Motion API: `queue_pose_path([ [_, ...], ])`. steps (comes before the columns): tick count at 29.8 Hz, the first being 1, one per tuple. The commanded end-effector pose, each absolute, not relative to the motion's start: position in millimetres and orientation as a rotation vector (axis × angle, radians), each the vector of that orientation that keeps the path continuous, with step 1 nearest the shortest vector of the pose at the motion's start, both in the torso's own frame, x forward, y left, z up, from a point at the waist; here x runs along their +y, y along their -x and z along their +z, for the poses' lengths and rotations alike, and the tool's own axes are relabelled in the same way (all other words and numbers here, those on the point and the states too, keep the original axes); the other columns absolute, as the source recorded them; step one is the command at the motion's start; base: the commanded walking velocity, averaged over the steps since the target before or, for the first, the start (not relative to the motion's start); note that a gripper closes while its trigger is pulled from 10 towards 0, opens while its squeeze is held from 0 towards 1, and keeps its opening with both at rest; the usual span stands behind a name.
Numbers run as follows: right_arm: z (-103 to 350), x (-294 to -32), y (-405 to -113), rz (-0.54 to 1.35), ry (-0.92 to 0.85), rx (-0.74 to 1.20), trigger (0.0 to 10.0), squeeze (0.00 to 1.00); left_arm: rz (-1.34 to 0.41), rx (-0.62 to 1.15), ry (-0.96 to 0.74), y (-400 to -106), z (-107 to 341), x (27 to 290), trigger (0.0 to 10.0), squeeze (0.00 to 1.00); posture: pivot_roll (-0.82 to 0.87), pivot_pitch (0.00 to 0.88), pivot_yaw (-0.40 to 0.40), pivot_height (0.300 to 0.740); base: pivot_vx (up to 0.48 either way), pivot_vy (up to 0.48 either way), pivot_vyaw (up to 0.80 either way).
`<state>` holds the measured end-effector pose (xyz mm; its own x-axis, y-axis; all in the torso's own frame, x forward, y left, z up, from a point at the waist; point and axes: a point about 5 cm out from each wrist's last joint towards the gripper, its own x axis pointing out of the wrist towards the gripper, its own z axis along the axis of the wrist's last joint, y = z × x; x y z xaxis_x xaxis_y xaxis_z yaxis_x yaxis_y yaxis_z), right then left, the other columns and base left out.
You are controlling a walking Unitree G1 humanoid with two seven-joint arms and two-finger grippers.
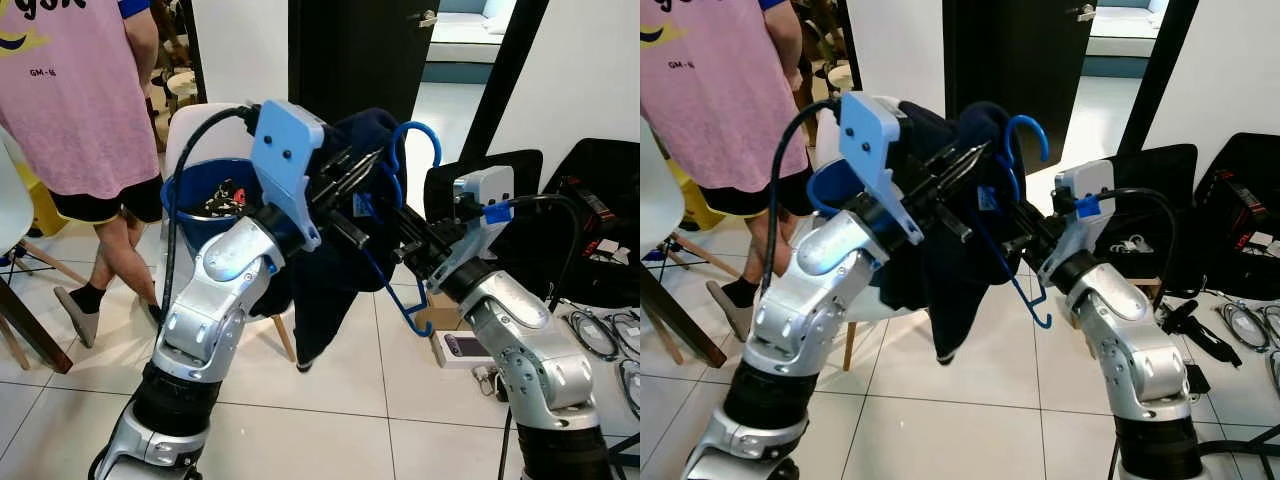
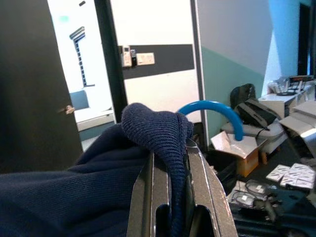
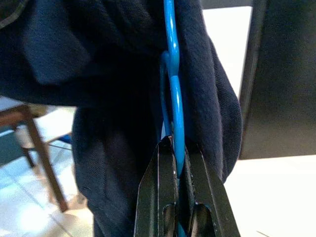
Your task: Hang hanger
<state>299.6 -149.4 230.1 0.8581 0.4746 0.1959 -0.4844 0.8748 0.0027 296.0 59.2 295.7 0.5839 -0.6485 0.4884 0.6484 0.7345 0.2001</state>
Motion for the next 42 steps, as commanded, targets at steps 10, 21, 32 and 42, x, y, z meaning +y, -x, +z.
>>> queue_pose_path([
  [10,240,-175,-310,0.324,-0.040,-0.253,10.0,0.00,-0.516,-0.537,-0.044,-316,295,90,10.0,0.00,-0.02,0.013,-0.014,0.740,0.000,0.000,0.00],
  [21,249,-173,-310,0.327,-0.074,-0.311,10.0,0.00,-0.693,-0.523,-0.058,-301,285,63,10.0,0.00,-0.02,0.014,-0.014,0.740,0.000,0.000,0.00],
  [32,257,-166,-309,0.364,-0.097,-0.357,10.0,0.00,-0.843,-0.490,-0.101,-289,273,41,10.0,0.00,-0.02,0.012,-0.014,0.740,0.000,0.000,0.00],
  [42,264,-160,-305,0.419,-0.119,-0.410,10.0,0.00,-0.898,-0.470,-0.118,-286,269,43,10.0,1.00,-0.02,0.008,-0.013,0.740,0.000,0.000,0.00],
])
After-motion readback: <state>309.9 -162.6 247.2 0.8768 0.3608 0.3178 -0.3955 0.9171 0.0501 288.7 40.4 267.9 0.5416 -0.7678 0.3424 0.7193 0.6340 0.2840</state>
